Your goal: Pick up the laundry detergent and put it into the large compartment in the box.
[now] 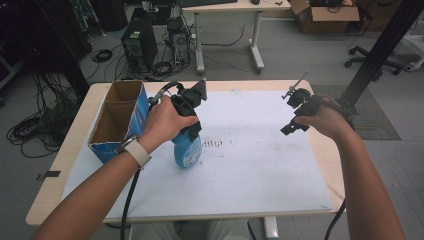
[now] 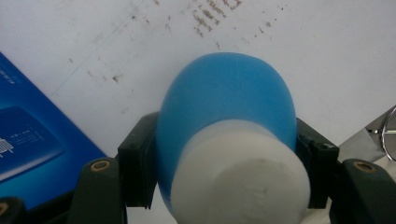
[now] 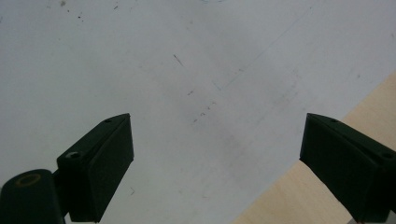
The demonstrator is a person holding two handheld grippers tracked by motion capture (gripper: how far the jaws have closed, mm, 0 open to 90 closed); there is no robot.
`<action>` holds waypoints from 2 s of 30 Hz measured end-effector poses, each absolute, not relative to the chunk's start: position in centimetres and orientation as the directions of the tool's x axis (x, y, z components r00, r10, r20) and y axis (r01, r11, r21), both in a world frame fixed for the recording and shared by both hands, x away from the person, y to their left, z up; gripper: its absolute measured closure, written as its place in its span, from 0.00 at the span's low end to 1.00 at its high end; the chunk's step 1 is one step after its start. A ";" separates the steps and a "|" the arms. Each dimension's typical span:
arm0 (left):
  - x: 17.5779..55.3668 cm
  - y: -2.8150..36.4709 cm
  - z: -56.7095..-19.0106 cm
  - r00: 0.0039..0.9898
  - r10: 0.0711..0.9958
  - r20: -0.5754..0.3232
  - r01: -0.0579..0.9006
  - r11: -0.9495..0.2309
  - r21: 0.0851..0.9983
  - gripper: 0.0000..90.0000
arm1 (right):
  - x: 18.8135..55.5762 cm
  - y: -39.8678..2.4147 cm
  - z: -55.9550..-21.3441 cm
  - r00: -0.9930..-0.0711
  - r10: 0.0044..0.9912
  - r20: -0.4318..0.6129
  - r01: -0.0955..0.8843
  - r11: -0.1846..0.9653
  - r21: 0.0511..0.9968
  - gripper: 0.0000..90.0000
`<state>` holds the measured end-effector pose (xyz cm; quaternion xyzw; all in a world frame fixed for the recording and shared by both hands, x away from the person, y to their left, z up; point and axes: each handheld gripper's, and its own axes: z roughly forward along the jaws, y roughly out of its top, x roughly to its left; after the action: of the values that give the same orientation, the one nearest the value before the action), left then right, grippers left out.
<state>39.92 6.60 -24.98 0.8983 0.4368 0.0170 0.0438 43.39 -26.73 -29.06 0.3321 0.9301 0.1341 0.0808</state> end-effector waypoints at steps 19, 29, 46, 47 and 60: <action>39.7 8.2 -20.2 0.586 0.810 -0.037 0.808 -0.579 0.114 0.41 | 43.3 -26.3 -28.9 -0.770 0.635 -0.063 0.592 0.748 0.302 0.11; 39.7 8.9 -17.4 0.566 0.824 -0.030 0.820 -0.559 0.123 0.41 | 43.3 -26.4 -28.8 -0.770 0.634 -0.064 0.590 0.747 0.305 0.11; 40.4 11.8 -11.4 0.487 0.873 -0.035 0.866 -0.477 0.151 0.41 | 43.3 -26.3 -28.8 -0.777 0.626 -0.064 0.582 0.753 0.309 0.11; 40.4 12.0 -11.1 0.479 0.877 -0.031 0.870 -0.470 0.151 0.41 | 43.3 -26.3 -28.8 -0.778 0.626 -0.063 0.581 0.753 0.310 0.11; 41.0 15.3 -8.0 0.368 0.930 -0.005 0.916 -0.362 0.174 0.41 | 43.6 -25.9 -28.8 -0.782 0.620 -0.063 0.575 0.757 0.309 0.11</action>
<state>41.00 15.30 -8.01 0.8238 0.5601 0.0468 0.0735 43.55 -25.95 -28.79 0.3200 0.9338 0.1379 0.0809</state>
